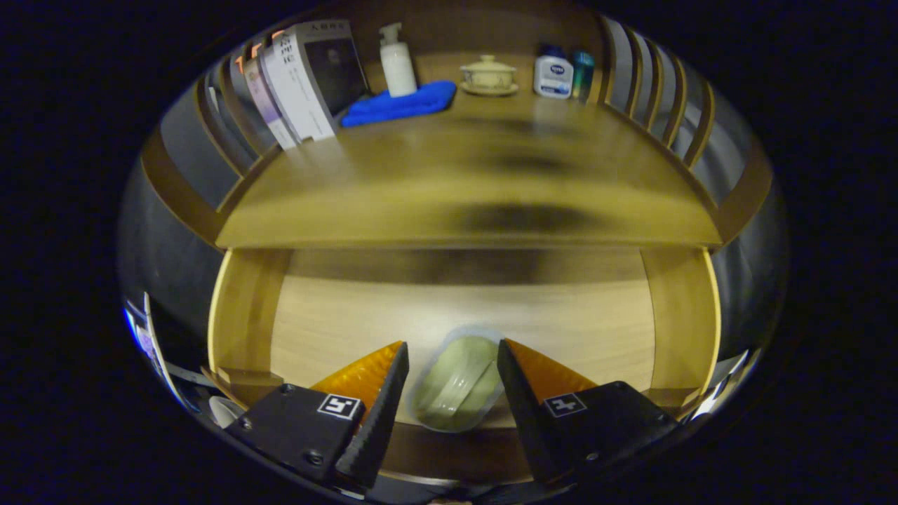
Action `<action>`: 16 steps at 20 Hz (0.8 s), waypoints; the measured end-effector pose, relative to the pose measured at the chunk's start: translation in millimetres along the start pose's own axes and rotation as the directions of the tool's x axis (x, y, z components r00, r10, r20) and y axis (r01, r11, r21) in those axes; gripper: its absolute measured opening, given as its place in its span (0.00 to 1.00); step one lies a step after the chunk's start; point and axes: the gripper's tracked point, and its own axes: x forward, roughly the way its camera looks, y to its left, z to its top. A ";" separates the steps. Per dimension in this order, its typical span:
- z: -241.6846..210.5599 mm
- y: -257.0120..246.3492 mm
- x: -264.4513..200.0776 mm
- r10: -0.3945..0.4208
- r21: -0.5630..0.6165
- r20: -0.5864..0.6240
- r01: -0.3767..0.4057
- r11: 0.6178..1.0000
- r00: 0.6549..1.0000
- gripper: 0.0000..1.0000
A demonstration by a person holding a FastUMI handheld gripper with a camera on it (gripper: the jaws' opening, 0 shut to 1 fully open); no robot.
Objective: Pull open the drawer, take out the items inside it, and place them on the countertop above the cabinet.
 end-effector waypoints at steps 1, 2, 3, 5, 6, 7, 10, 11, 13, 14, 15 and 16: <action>-3.3 -2.1 3.8 -0.009 0.009 -0.017 0.009 1.000 1.000 0.80; -7.8 -2.0 4.7 -0.012 0.024 -0.044 0.013 1.000 0.999 0.79; -10.9 -3.0 6.9 -0.017 0.038 -0.063 0.020 0.999 0.998 0.78; -12.6 -8.5 12.6 -0.030 0.053 -0.087 0.035 0.998 0.996 0.57; -12.3 -9.3 14.8 -0.030 0.057 -0.093 0.036 0.998 0.995 0.47; -11.9 -10.3 12.7 -0.032 0.057 -0.093 0.037 0.998 0.995 0.46; -8.9 -12.2 13.0 -0.031 0.018 -0.066 0.032 0.999 0.997 0.33; -7.9 -10.8 13.5 -0.016 0.002 -0.059 0.016 1.000 0.998 0.30; -8.8 -13.4 11.1 -0.011 -0.008 -0.057 0.011 1.000 0.998 0.24; -8.2 -15.2 9.1 -0.013 -0.011 -0.054 0.012 1.000 0.998 0.22; -6.3 -16.8 5.9 -0.014 -0.009 -0.047 0.013 1.000 0.999 0.21; -3.1 -18.4 1.1 -0.018 -0.008 -0.037 0.018 1.000 0.999 0.21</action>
